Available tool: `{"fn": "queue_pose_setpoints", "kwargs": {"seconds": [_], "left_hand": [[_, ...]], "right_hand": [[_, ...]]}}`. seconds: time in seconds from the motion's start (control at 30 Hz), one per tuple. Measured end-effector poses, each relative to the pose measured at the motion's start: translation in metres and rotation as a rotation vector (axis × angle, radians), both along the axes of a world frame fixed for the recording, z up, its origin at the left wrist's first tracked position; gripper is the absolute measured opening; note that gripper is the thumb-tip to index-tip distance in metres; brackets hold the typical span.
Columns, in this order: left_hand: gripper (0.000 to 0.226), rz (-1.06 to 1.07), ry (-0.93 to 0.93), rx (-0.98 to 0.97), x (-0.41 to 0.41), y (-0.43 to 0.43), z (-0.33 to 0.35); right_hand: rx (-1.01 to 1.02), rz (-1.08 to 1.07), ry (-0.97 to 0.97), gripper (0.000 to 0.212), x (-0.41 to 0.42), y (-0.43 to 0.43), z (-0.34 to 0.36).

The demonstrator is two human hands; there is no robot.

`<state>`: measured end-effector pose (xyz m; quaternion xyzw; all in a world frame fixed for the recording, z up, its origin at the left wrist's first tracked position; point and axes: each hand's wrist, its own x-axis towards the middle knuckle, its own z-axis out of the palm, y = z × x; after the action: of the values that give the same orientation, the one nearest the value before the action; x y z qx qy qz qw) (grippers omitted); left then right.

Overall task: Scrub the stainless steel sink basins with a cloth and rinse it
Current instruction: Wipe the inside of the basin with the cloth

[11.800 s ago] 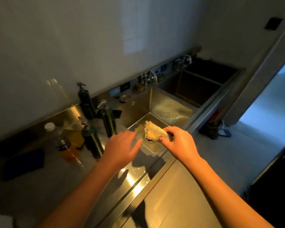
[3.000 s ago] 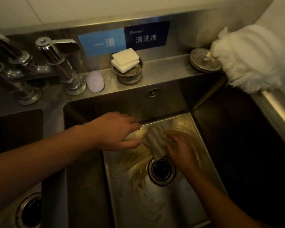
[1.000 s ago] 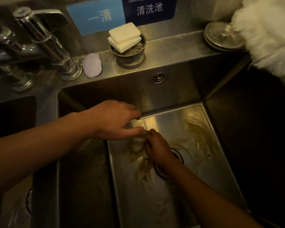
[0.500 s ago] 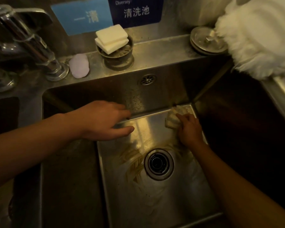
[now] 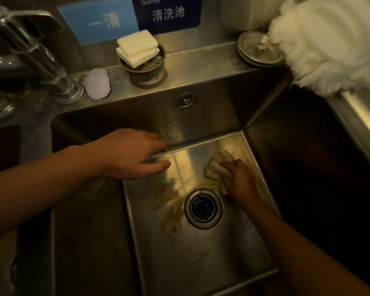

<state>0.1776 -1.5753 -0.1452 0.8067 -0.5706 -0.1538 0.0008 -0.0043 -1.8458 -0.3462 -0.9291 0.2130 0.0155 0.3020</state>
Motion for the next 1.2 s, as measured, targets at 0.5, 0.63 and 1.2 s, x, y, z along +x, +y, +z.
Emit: {"fn": "queue_pose_setpoints", "kwargs": {"seconds": [0.5, 0.63, 1.2], "left_hand": [[0.065, -0.146, -0.004, -0.121, -0.016, -0.051, -0.005], [0.062, -0.193, 0.046, -0.123, -0.024, -0.054, -0.020], [0.060, -0.182, 0.101, -0.169, -0.032, -0.056, -0.019]], "right_hand": [[-0.056, 0.019, -0.057, 0.038, 0.002, -0.041, 0.044], [-0.062, 0.046, 0.081, 0.046, -0.006, -0.045, 0.016], [0.080, -0.103, -0.027, 0.037, -0.041, -0.026, 0.040]]}}
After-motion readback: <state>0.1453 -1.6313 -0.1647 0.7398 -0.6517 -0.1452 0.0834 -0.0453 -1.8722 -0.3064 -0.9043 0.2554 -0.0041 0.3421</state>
